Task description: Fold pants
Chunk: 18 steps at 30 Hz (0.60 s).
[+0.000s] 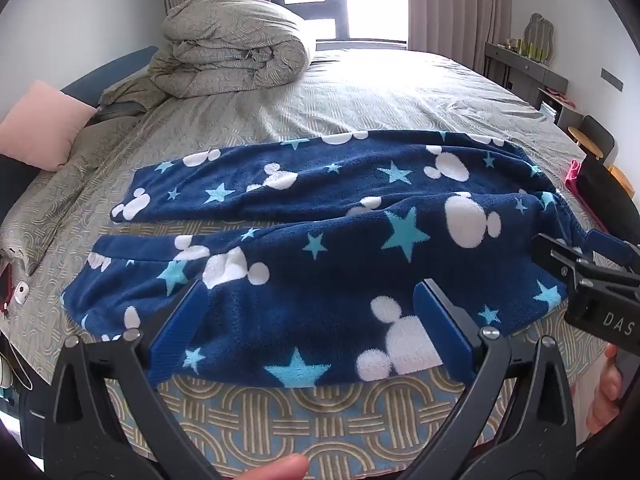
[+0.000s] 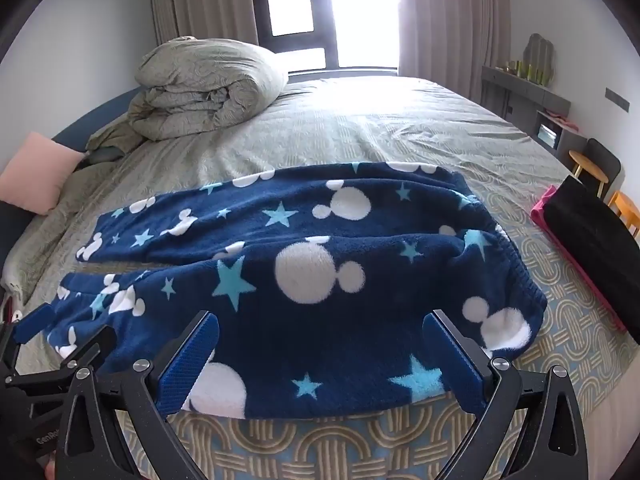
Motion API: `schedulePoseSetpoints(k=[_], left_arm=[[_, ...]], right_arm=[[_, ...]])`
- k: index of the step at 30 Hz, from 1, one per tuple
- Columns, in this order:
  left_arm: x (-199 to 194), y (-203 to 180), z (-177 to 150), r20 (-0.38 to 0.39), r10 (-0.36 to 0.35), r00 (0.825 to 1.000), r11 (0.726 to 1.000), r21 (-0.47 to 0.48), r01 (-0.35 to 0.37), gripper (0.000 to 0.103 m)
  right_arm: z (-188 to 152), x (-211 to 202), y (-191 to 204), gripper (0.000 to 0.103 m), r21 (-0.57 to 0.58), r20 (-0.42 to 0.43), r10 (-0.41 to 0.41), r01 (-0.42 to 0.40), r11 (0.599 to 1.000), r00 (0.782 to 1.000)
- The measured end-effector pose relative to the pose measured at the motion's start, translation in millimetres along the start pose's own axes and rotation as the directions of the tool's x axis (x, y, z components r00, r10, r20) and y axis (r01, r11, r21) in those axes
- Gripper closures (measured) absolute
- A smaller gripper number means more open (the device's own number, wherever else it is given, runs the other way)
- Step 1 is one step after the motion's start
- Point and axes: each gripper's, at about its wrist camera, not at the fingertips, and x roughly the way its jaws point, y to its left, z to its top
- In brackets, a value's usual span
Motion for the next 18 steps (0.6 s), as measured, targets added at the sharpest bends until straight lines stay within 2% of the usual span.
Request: schedulePoseSetpoints(k=[18], left_arm=[[2.6,1.4,-3.3,-0.006,-0.002,1.0,1.0,-0.009,0.002,0.001]], right_arm=[[-7.7,1.3,1.3,0.0,-0.017,0.009,-0.003,0.003,1.0,1.0]])
